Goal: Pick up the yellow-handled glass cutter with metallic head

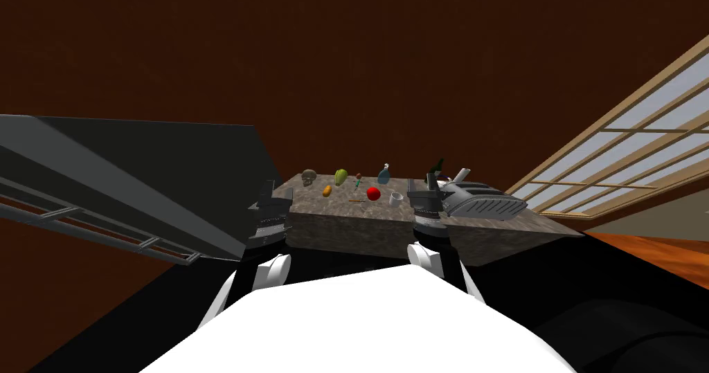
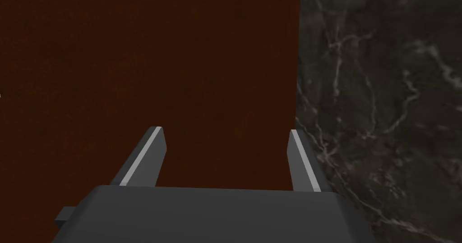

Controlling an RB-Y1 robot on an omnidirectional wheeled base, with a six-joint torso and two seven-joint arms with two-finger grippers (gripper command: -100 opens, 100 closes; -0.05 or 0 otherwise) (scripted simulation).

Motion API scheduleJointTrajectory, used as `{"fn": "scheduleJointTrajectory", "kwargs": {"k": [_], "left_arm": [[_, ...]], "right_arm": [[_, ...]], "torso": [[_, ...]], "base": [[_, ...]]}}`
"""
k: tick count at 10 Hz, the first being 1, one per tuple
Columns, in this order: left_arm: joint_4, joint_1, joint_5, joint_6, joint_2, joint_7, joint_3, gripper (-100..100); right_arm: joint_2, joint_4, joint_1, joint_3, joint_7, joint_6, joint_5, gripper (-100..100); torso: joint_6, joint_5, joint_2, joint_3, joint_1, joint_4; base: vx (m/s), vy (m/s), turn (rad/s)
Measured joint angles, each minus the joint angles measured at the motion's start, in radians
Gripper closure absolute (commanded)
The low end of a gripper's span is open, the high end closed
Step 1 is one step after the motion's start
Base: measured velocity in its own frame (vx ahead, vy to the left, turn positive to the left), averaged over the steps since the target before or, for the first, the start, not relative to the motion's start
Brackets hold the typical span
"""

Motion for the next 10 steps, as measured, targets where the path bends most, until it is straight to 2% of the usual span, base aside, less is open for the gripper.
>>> {"fn": "scheduleJointTrajectory", "kwargs": {"k": [5,9,10], "left_arm": [[0.000,0.000,0.000,0.000,0.000,0.000,0.000,0],[0.000,0.000,0.000,0.000,0.000,0.000,0.000,0],[0.000,0.000,0.000,0.000,0.000,0.000,0.000,0]], "right_arm": [[-0.129,0.008,-0.065,-0.014,-0.045,-0.026,0.021,-100],[-0.252,0.033,-0.134,-0.022,-0.093,-0.060,0.070,-100],[-0.271,0.039,-0.143,-0.021,-0.098,-0.066,0.079,-100]], "torso": [[0.000,-0.001,0.001,0.001,-0.005,0.000],[0.000,-0.001,0.001,0.001,-0.005,0.000],[0.000,-0.001,0.001,0.001,-0.004,0.000]], "base": [[-0.015,-0.064,0.109],[-0.028,-0.059,0.142],[-0.012,-0.027,0.107]]}}
